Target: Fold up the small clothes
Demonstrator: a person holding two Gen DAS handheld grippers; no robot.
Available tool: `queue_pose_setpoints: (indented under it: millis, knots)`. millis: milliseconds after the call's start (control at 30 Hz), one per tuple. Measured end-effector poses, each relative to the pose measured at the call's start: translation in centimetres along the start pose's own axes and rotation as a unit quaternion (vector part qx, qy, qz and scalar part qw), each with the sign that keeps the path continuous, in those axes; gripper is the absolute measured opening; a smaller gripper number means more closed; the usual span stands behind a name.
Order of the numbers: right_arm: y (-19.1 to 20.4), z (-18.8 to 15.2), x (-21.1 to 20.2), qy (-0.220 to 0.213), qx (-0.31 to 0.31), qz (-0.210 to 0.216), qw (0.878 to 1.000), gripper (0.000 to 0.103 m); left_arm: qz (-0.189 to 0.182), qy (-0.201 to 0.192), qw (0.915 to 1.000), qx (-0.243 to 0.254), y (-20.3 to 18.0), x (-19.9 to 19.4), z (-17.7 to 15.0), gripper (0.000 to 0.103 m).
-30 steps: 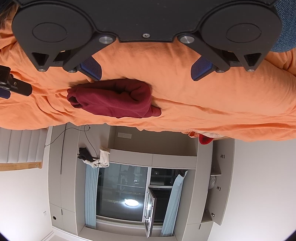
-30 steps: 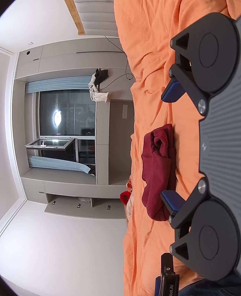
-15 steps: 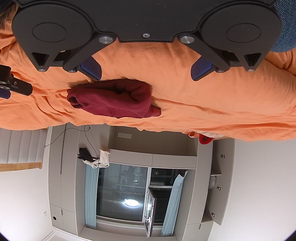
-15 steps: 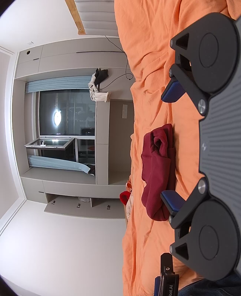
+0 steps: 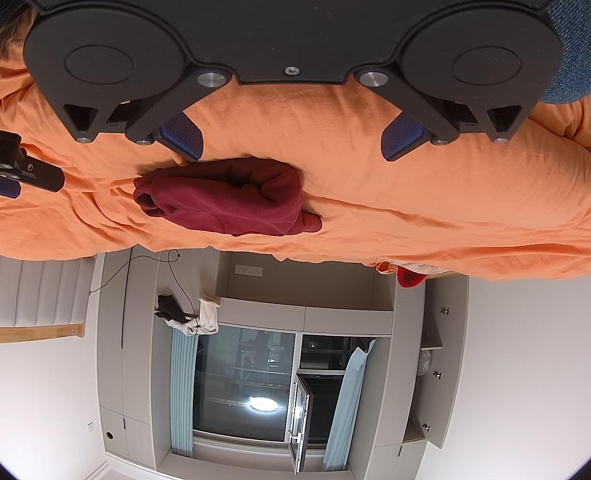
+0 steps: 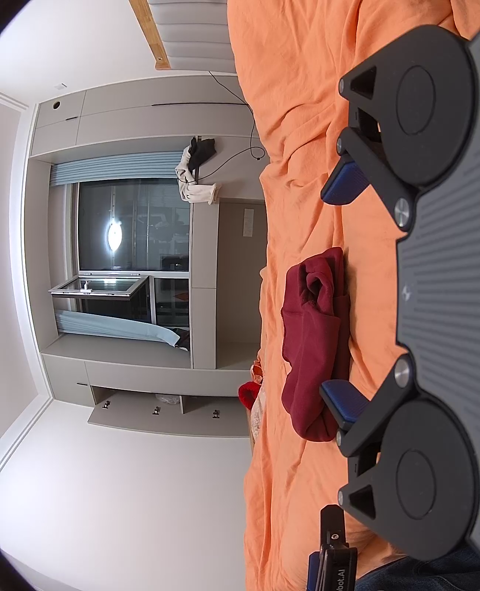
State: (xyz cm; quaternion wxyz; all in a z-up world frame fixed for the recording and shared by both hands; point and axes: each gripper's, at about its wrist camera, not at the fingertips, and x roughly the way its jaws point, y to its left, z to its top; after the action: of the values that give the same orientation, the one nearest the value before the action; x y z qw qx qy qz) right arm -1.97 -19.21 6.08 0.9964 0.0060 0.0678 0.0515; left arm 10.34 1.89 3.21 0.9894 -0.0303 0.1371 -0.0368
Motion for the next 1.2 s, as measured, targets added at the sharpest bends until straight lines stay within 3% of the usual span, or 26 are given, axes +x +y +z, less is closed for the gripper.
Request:
queue_pose_setpoints:
  millis: [1200]
  knots:
    - [0.01, -0.01, -0.07, 0.000, 0.000, 0.000, 1.000, 0.103, 0.001, -0.007, 0.9999, 0.012, -0.26, -0.24, -0.37, 0.102]
